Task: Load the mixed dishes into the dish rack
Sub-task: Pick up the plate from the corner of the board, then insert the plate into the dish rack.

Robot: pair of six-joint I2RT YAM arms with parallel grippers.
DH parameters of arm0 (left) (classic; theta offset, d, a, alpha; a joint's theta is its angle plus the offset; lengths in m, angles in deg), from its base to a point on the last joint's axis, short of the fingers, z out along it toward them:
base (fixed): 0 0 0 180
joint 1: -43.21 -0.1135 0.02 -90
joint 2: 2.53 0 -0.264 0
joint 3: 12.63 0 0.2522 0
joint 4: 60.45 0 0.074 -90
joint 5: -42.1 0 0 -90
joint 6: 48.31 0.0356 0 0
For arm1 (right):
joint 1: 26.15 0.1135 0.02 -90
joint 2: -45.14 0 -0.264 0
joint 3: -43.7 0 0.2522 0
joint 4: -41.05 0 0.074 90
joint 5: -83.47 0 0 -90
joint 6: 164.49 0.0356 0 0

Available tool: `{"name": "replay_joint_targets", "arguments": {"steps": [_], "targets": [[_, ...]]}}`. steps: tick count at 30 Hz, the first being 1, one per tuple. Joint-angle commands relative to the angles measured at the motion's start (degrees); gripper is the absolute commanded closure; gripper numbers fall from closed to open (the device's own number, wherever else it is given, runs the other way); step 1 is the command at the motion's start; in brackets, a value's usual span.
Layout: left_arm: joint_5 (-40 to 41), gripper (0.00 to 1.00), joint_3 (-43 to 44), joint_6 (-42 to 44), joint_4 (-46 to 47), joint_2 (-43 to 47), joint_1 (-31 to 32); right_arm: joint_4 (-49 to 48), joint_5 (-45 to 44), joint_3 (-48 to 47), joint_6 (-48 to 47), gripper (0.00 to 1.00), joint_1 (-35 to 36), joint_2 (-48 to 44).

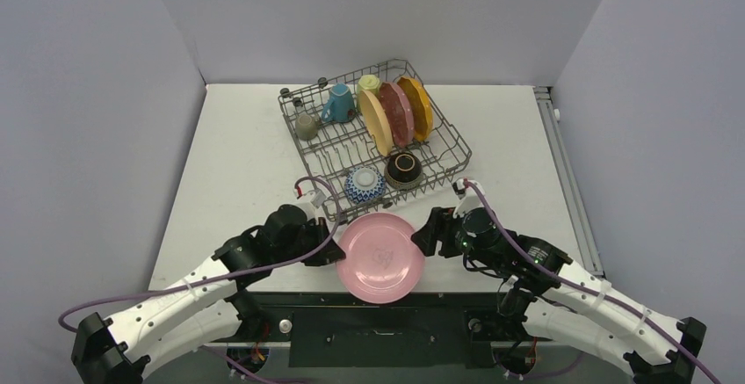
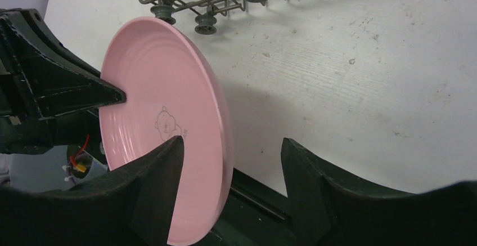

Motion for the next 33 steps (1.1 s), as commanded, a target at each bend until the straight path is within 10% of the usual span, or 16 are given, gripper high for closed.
{"name": "replay_joint_targets", "arguments": {"steps": [1, 20, 33], "targets": [[-1.45, 1.00, 3.66, 0.97, -0.43, 3.00, -0.95, -3.81, 3.17, 1.01, 0.89, 0.40, -0.15, 0.84], [-1.63, 1.00, 4.58, 1.06, -1.02, 5.75, -2.55, -12.94, 7.10, 5.80, 5.07, 0.50, 3.98, 3.56], [-0.83, 1.00, 4.28, 1.56, -2.91, 6.50, -3.02, -15.76, 5.32, 6.60, 5.92, 1.00, 4.05, 3.96]]}}
